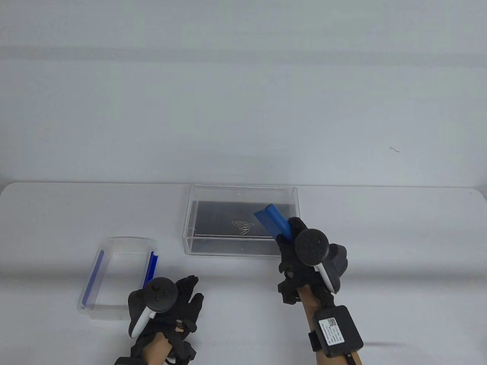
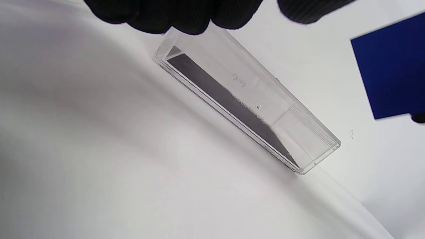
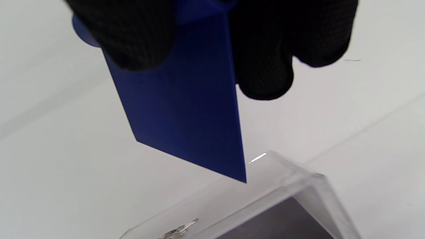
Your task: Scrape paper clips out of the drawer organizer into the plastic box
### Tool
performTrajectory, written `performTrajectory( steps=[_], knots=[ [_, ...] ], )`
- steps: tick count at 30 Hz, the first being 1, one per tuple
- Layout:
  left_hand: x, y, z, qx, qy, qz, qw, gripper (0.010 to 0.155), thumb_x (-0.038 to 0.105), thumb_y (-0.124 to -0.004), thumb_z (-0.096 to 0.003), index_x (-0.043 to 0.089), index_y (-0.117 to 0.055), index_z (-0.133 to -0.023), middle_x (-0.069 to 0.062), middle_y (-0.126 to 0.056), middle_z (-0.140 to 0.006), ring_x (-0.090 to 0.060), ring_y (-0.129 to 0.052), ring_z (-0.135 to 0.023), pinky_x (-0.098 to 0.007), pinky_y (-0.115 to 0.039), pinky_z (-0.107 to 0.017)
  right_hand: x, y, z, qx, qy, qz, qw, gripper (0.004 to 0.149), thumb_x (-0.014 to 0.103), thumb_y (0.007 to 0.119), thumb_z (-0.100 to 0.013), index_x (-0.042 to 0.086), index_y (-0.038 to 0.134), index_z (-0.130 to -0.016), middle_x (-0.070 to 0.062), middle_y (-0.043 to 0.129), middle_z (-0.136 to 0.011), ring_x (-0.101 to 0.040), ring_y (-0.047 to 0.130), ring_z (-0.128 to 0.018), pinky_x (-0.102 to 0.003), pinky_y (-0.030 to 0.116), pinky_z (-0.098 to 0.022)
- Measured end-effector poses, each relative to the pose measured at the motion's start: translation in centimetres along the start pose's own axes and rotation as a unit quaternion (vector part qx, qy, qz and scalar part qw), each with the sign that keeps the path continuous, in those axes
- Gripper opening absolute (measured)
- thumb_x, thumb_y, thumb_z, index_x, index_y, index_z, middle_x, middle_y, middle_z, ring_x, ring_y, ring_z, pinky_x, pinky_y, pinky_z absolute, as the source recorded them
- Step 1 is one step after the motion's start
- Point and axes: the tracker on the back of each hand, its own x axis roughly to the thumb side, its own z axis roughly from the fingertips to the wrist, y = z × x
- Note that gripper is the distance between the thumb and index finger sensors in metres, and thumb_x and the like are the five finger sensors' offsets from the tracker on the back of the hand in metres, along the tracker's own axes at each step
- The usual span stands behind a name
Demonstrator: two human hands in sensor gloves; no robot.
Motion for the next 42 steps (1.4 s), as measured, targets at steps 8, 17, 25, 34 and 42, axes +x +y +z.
performTrajectory(
  steps=[8,17,25,34,42],
  knots=[
    [0.4,-0.2,0.1,0.008,-0.012,-0.003,1.0,0.066,0.049,-0.064,-0.0461,0.017,-0.051,-0.102,-0.013,-0.053,-0.103,-0.044,-0.058,-0.095,-0.055,-0.06,-0.066,-6.7,-1.4,4.7,0.005,0.119,-0.08,0.99,0.067,0.043,0.077,-0.042,0.015,0.047,-0.094,-0.002,0.084,-0.072,-0.025,0.094,-0.055,-0.043,0.077,-0.048],
    [0.0,-0.4,0.0,0.012,-0.009,0.001,1.0,0.065,0.049,-0.064,-0.046,0.018,-0.052,-0.102,-0.013,-0.054,-0.103,-0.044,-0.059,-0.094,-0.055,-0.06,-0.066,-12.3,0.4,7.2,0.057,0.186,-0.089,0.977,0.068,0.044,0.075,-0.043,0.013,0.046,-0.096,-0.003,0.085,-0.069,-0.025,0.094,-0.05,-0.043,0.077,-0.045],
    [0.6,1.6,-0.1,0.029,-0.019,-0.011,0.999,0.066,0.05,-0.064,-0.046,0.018,-0.05,-0.103,-0.013,-0.051,-0.104,-0.043,-0.056,-0.096,-0.055,-0.058,-0.068,-12.7,0.6,7.4,0.069,0.173,-0.107,0.977,0.066,0.045,0.076,-0.042,0.015,0.05,-0.094,-0.003,0.086,-0.068,-0.024,0.094,-0.05,-0.043,0.077,-0.045],
    [-2.1,11.5,-0.1,0.139,0.068,-0.029,0.988,0.068,0.049,-0.067,-0.046,0.019,-0.047,-0.104,-0.012,-0.045,-0.107,-0.042,-0.049,-0.099,-0.055,-0.053,-0.071,-12.4,0.6,7.2,0.075,0.152,-0.095,0.981,0.065,0.046,0.077,-0.042,0.016,0.052,-0.094,-0.002,0.087,-0.068,-0.024,0.095,-0.05,-0.043,0.078,-0.046],
    [-11.7,16.7,1.0,0.167,0.243,0.049,0.954,0.069,0.046,-0.073,-0.0458,0.022,-0.045,-0.104,-0.008,-0.041,-0.108,-0.039,-0.044,-0.103,-0.054,-0.048,-0.075,-11.6,0.7,6.9,0.084,0.121,-0.072,0.987,0.064,0.047,0.077,-0.042,0.016,0.053,-0.093,-0.002,0.087,-0.069,-0.024,0.095,-0.051,-0.043,0.078,-0.046]
  ],
)
